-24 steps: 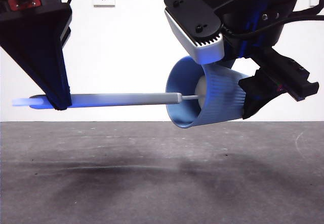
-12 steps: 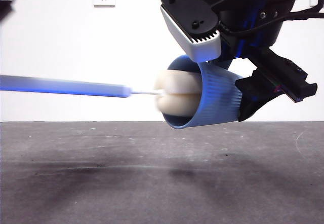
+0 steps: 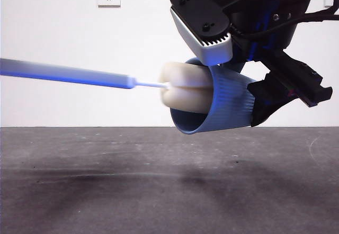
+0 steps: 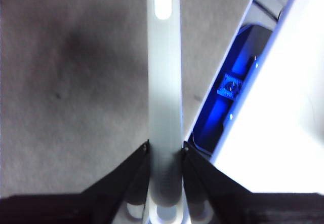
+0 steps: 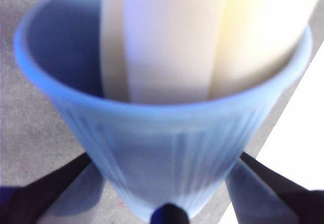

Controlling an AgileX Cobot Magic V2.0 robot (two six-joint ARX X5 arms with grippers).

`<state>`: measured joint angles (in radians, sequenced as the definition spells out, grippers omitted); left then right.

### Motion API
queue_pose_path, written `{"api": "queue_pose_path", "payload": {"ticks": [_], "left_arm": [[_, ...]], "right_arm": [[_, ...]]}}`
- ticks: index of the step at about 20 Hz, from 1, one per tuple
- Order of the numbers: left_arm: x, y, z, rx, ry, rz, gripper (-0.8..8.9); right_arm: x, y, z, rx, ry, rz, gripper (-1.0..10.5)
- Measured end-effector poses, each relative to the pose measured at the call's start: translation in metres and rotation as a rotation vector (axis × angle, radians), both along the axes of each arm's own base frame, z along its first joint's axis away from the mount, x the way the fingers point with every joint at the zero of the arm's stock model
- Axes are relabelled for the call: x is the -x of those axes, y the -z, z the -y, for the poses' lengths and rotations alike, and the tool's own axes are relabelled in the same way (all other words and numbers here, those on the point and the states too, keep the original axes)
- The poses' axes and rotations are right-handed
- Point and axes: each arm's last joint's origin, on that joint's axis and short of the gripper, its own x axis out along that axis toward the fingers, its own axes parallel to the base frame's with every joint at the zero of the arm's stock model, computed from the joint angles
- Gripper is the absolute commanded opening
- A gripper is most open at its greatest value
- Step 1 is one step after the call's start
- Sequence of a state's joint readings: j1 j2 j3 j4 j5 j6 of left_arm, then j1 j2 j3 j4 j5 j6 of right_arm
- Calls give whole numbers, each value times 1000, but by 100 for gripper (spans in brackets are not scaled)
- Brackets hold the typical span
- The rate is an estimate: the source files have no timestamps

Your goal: Pick up the cup brush,pick up the cup,insert the brush into the cup,clean the cup,put the cup brush back,put the cup back to the fixed position on the table

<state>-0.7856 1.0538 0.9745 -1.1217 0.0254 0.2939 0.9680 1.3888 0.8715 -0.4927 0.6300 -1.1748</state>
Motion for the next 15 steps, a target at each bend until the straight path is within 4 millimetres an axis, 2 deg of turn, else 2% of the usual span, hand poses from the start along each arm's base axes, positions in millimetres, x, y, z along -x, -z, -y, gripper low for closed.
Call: {"api": "queue_pose_path", "payload": {"ticks": [4, 8, 12, 15], "left_arm": [[-17, 14, 18, -8, 3, -18, -9], [-36, 28, 39, 65, 11, -35, -9], [-36, 29, 39, 66, -4, -49, -9], [-32, 31, 32, -24, -25, -74, -8]], "right_arm": [[0, 0, 0, -1, -1, -1, -17], [0, 0, 0, 0, 0, -7, -17], [-1, 0, 1, -4, 9, -8, -17], [0, 0, 0, -19, -4, -15, -17]]}}
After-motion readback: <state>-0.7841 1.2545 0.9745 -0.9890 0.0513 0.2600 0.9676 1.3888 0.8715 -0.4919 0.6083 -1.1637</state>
